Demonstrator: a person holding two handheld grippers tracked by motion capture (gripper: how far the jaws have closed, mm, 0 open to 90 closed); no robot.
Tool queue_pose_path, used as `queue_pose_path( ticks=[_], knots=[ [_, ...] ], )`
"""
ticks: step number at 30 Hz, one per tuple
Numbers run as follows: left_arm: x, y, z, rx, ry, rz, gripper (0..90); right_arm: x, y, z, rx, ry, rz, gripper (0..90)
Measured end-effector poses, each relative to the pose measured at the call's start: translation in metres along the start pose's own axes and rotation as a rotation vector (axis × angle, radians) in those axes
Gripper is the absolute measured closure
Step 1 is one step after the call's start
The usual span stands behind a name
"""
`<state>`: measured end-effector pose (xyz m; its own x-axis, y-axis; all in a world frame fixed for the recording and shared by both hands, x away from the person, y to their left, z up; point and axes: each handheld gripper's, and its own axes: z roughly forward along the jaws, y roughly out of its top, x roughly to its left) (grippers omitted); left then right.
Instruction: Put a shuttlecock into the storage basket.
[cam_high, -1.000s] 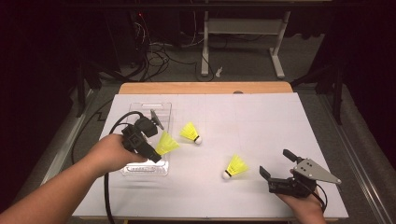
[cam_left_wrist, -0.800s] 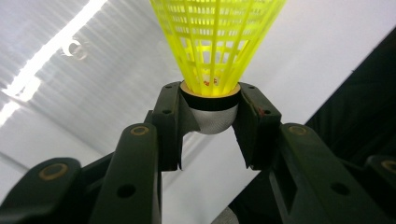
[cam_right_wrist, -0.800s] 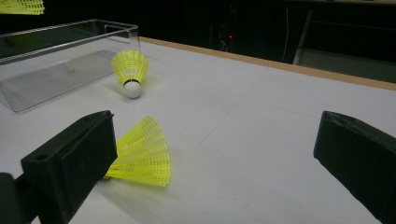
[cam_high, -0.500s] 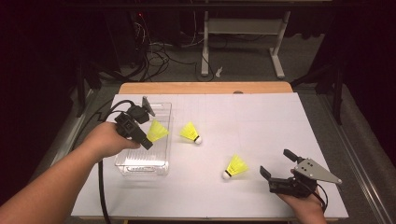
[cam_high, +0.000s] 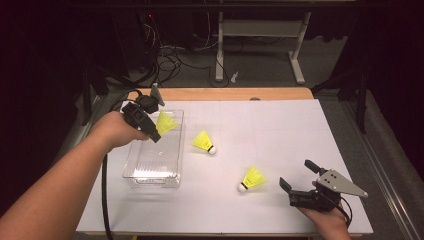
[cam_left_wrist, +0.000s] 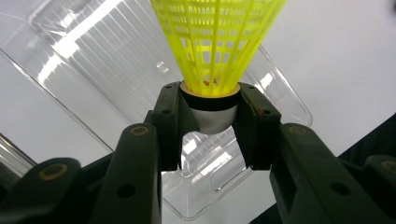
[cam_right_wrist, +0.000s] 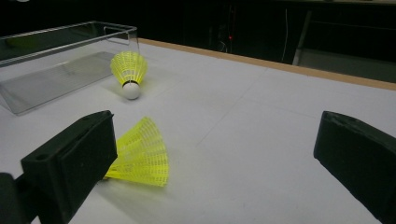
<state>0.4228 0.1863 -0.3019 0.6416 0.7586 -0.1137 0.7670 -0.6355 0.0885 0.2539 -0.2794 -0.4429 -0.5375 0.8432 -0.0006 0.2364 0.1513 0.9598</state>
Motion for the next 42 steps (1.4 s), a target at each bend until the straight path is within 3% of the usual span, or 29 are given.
queue_pose_path(
  ticks=[8,19,40,42],
  knots=[
    [0.01,0.011,-0.014,-0.01,0.012,-0.017,64.7,0.0,0.0,0.0,-0.002,0.001,0.001,0.1],
    [0.038,0.016,0.007,0.01,0.02,-0.094,64.7,0.0,0.0,0.0,0.002,0.001,-0.002,0.2],
    [0.067,0.007,0.056,0.051,0.005,-0.151,64.6,0.001,-0.002,0.001,0.013,0.008,-0.002,0.2],
    [0.07,0.005,0.059,0.048,-0.012,-0.162,64.7,0.001,-0.002,0.001,0.014,0.009,-0.005,0.1]
  ],
)
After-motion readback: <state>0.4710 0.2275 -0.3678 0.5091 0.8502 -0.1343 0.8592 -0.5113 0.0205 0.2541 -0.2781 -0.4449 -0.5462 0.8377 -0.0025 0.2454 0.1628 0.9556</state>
